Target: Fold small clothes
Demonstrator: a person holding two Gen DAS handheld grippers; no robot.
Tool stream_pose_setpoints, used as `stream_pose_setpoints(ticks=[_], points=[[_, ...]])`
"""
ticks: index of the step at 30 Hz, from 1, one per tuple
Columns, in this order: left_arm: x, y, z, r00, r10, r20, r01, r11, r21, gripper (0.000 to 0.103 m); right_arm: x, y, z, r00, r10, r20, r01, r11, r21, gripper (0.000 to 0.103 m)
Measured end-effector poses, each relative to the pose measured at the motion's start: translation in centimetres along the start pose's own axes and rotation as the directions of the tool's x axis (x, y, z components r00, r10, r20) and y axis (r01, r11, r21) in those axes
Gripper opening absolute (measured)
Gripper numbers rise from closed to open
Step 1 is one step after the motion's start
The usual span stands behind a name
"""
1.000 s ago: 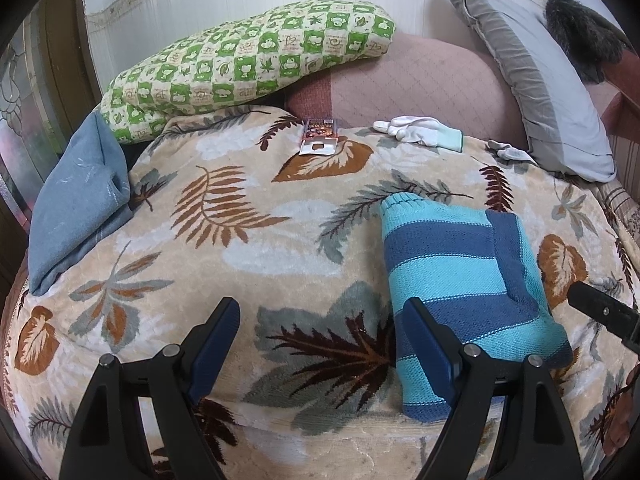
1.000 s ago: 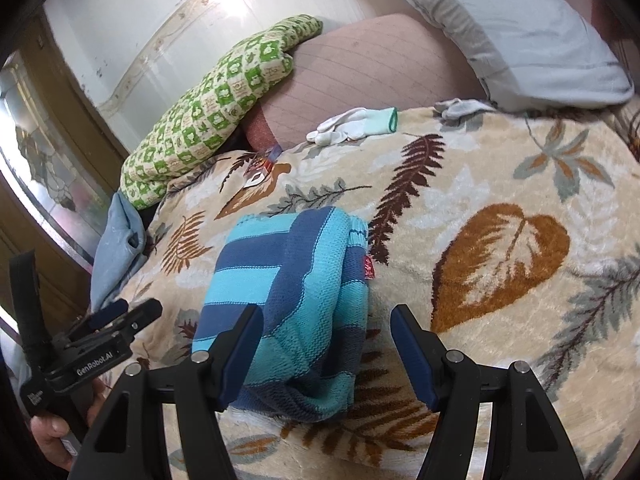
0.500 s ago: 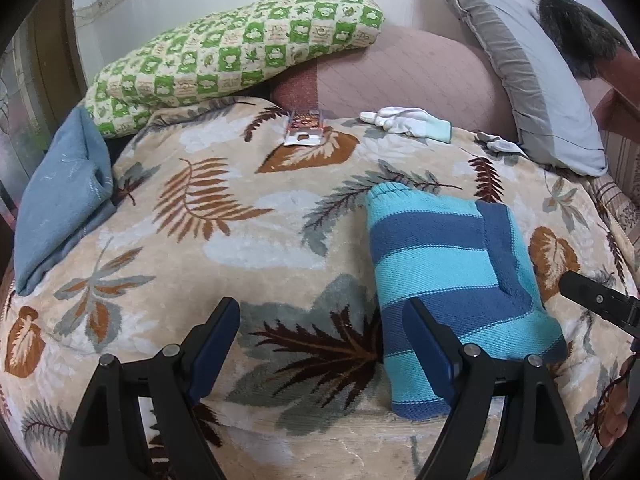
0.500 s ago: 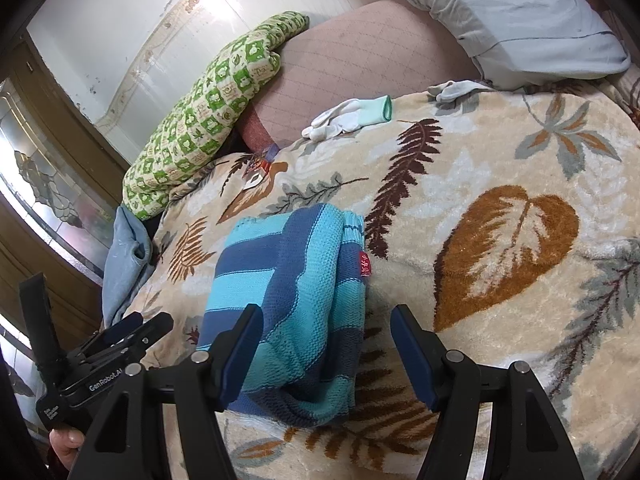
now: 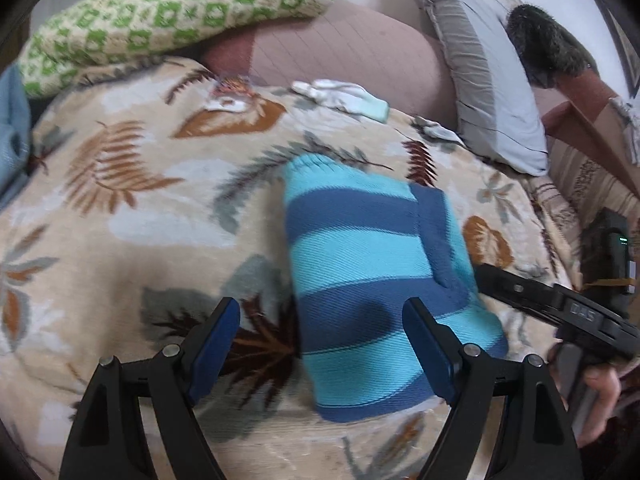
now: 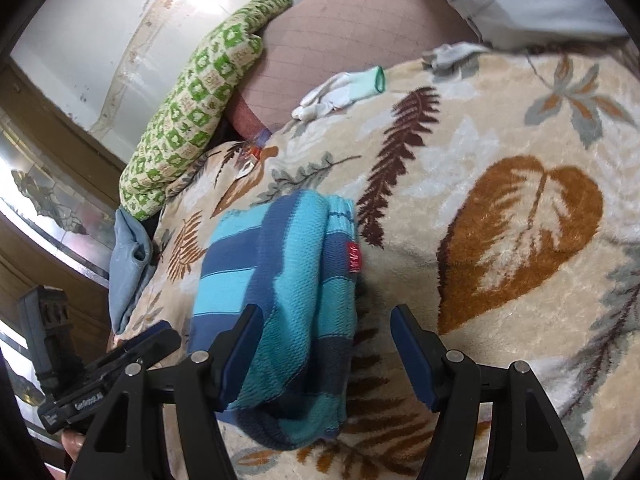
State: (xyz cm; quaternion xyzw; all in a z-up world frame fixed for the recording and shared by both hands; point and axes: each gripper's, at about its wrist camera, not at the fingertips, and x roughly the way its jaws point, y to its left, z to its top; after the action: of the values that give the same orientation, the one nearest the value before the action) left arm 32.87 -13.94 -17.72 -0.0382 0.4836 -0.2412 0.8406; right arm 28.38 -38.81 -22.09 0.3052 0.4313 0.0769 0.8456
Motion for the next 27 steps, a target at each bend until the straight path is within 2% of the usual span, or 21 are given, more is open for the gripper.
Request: stream_pose_setpoints(ticks=[3, 6, 10, 13, 15, 18, 21, 27], points=[[1.1, -0.2, -0.1, 0.997, -0.061, -0.039, 0.061, 0.998, -0.004, 0.084, 1.5, -1.0, 0.1, 0.998, 0.045, -0.046, -0.043, 0.998, 0.054, 0.070], [1.9, -0.5, -0.3, 0.996, -0.070, -0.056, 0.070, 0.998, 0.005, 0.084, 3.0, -1.6, -0.2, 0.993, 0.092, -0.069, -0.085, 0.991, 0.104, 0.071], [2.8, -0.7, -0.4, 0.989, -0.128, -0.077, 0.127, 0.992, -0.019, 0.084, 4.3, -2.9, -0.5, 0.974, 0.215, -0.067, -0.196, 0.958, 0.211, 0.073], [3.1, -0.7, -0.4, 0.988, -0.134, -0.076, 0.133, 0.991, -0.023, 0.084, 4.6, -2.7, -0.5, 0.965, 0.252, -0.071, -0.230, 0.945, 0.231, 0.073], [3.0, -0.7, -0.4, 0.987, -0.144, -0.069, 0.142, 0.989, -0.025, 0.084, 5.1, -2.3, -0.7, 0.945, 0.316, -0.087, -0.285, 0.923, 0.259, 0.073], [3.0, -1.0, -0.4, 0.989, -0.138, -0.061, 0.137, 0.990, -0.013, 0.084, 5.4, -0.9, -0.9, 0.962, 0.253, -0.106, -0.231, 0.955, 0.186, 0.074], [2.8, -1.2, -0.5, 0.989, -0.136, -0.051, 0.136, 0.991, 0.002, 0.084, 5.4, -0.7, -0.9, 0.966, 0.242, -0.093, -0.220, 0.955, 0.200, 0.073], [1.9, -1.3, -0.3, 0.989, -0.149, -0.023, 0.149, 0.989, 0.006, 0.083, 5.1, 0.7, -0.8, 0.976, 0.203, -0.076, -0.191, 0.971, 0.147, 0.064]])
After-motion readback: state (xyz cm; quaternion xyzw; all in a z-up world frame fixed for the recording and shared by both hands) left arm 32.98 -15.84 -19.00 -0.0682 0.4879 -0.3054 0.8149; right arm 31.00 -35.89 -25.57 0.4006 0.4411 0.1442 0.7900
